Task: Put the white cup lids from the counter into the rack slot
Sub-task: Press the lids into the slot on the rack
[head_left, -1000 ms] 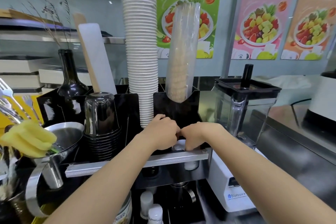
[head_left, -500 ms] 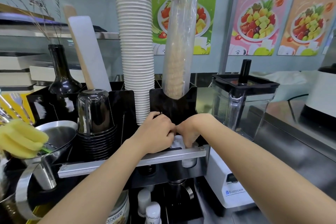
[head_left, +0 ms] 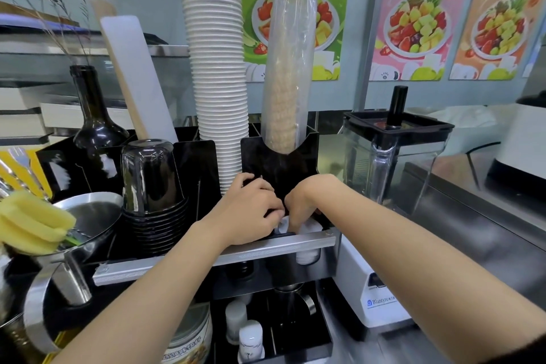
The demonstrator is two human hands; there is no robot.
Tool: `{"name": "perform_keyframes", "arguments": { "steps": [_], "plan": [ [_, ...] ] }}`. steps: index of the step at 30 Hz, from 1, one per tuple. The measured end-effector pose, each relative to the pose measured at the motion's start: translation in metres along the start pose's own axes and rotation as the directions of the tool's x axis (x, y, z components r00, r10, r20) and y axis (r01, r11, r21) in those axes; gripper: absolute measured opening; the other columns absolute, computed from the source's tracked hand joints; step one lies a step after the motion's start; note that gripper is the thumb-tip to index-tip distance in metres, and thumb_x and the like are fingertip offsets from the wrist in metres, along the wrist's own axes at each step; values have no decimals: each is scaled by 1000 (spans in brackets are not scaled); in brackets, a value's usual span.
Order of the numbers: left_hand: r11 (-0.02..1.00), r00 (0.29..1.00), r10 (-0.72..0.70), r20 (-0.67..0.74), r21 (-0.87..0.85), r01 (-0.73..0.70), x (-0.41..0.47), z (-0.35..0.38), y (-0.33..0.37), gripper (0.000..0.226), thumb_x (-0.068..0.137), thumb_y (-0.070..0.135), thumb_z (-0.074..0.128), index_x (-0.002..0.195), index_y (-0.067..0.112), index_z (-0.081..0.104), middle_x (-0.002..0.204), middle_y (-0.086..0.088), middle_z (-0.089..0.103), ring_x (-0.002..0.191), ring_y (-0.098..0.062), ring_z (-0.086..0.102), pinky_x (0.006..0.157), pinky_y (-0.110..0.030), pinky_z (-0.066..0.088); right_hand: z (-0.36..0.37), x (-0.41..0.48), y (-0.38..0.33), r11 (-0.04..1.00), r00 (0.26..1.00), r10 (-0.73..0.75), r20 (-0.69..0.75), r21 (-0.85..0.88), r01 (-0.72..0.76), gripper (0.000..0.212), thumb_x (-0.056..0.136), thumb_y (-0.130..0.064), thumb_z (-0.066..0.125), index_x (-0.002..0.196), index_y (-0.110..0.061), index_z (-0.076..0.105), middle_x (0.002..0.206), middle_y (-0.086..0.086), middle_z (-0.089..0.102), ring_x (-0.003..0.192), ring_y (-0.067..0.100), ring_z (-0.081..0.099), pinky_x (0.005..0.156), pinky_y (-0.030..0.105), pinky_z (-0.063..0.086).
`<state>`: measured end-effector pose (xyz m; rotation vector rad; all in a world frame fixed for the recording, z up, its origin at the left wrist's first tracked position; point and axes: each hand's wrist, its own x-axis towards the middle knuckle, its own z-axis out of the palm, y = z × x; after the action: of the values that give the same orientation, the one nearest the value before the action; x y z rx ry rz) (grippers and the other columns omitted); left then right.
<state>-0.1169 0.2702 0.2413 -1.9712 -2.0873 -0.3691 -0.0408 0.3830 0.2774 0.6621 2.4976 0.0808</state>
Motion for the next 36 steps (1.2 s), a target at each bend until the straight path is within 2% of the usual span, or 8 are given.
{"name": "perform_keyframes", "arguments": {
  "steps": [5,10,16,20,24,27,30,36],
  "plan": [
    [983,961,-18,277,181,-34,12,-2,10,35,88,27,35,95,19,69,98,0,67,113,-12,45,114,-39,-3,-2,2,-4,999,998,40,47,3,-40,34,88,-37,52,68,-10,57,69,4,59,79,25,58,88,35,50],
    [975,902,-115,416,222,22,22,-5,17,36,88,25,34,108,22,63,106,-5,64,118,-16,40,116,-43,-4,2,2,-2,999,997,26,68,-35,-24,37,89,-37,53,115,-11,60,104,5,64,93,24,59,90,35,49],
    [968,901,-166,401,242,71,22,-7,23,33,86,20,34,109,16,58,105,-5,61,117,-17,41,116,-42,-4,6,-8,3,997,1000,-16,22,-72,17,11,88,-24,54,84,-16,60,73,-3,52,88,22,53,82,32,45],
    [955,838,-227,496,281,92,26,-11,27,40,87,22,32,117,23,59,114,-3,61,124,-16,33,115,-43,-7,8,-8,3,987,1000,-12,-13,-158,10,27,88,-27,53,62,-23,45,70,-5,49,88,22,51,96,35,44],
    [937,797,-279,536,334,103,30,-14,34,43,88,22,32,124,23,54,126,-6,55,132,-19,25,115,-45,-8,8,-5,4,990,999,-32,-12,-135,31,12,87,-25,54,88,-17,62,76,-4,54,90,23,54,91,33,45],
    [923,766,-317,559,369,112,32,-16,37,45,90,23,31,131,24,47,133,-7,50,136,-20,19,115,-44,-8,8,-4,6,984,1000,-30,3,-177,30,48,82,-22,55,131,-19,53,113,4,63,108,27,56,99,37,45],
    [900,729,-360,582,423,106,36,-18,42,46,90,23,30,135,25,42,137,-5,46,139,-22,16,114,-46,-6,10,2,9,979,998,-54,-11,-197,51,57,77,-19,58,134,-22,50,127,6,60,113,28,56,103,42,42],
    [908,741,-349,573,402,117,38,-19,44,46,91,20,30,135,28,41,136,-4,47,138,-26,16,114,-49,-8,14,-5,11,967,991,-86,-98,-246,60,55,83,-14,52,137,-24,46,117,1,59,118,27,46,112,41,25]
  ]
}}
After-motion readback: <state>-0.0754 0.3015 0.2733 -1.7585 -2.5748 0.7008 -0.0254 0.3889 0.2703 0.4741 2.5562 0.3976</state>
